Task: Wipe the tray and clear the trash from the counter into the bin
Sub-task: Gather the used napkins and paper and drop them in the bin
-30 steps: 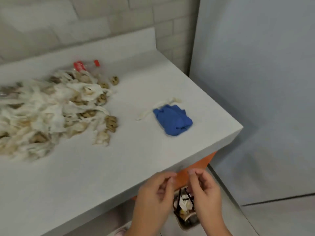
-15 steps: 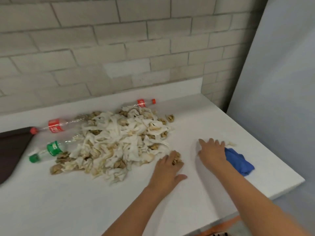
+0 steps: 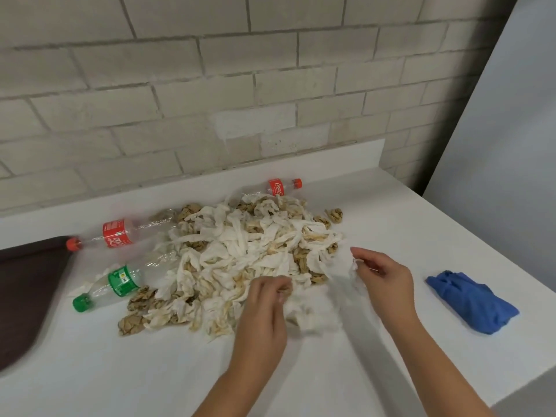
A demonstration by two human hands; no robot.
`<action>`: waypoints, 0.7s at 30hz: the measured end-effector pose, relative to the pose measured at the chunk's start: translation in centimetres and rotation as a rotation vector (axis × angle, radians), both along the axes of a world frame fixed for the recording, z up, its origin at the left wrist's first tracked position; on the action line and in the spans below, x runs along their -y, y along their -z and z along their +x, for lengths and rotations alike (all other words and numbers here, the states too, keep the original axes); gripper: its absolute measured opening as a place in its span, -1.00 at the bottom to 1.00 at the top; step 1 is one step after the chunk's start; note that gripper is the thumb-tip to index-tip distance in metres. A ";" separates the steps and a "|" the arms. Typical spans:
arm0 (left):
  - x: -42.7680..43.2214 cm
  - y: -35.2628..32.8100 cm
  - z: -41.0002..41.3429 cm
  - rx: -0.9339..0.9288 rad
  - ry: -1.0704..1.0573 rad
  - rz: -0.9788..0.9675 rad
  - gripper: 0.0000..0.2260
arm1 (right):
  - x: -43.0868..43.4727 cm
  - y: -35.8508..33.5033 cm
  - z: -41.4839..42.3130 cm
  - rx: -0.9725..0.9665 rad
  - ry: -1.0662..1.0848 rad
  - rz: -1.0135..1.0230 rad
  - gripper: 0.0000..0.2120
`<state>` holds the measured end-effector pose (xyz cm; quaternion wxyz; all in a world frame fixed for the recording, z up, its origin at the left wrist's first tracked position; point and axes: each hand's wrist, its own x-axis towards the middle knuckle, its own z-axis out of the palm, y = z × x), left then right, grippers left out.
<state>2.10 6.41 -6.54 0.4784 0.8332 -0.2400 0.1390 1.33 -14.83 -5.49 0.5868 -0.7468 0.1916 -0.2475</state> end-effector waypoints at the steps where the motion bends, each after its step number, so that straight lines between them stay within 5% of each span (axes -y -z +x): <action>1: -0.9 -0.6 0.4 -0.003 -0.048 -0.023 -0.75 | -0.9 -0.5 -0.2 0.039 -0.014 0.037 -0.72; 4: -3.1 -1.4 2.0 -0.010 -0.209 -0.033 -0.74 | -2.8 0.9 -0.3 0.010 -0.094 -0.202 -0.72; 6: -4.1 -0.6 2.8 -0.041 -0.300 0.140 -0.64 | -3.7 3.4 -0.1 -0.161 -0.250 -0.478 -0.71; 9: -4.3 2.2 2.6 -0.154 -0.338 0.484 -0.35 | -4.8 7.2 -0.8 -0.353 -0.412 -0.883 -0.35; 11: -4.0 3.7 2.0 -0.165 -0.306 0.575 -0.37 | -5.4 7.6 -1.3 -0.243 -0.436 -0.974 -0.54; 15: -4.5 4.1 2.6 -0.160 -0.327 0.350 -0.59 | -5.5 7.5 -1.0 -0.143 -0.584 -0.856 -0.71; 21: -5.2 1.2 4.0 -0.291 -0.373 0.078 -0.65 | -5.2 3.0 -0.9 0.028 -0.479 -0.299 -0.79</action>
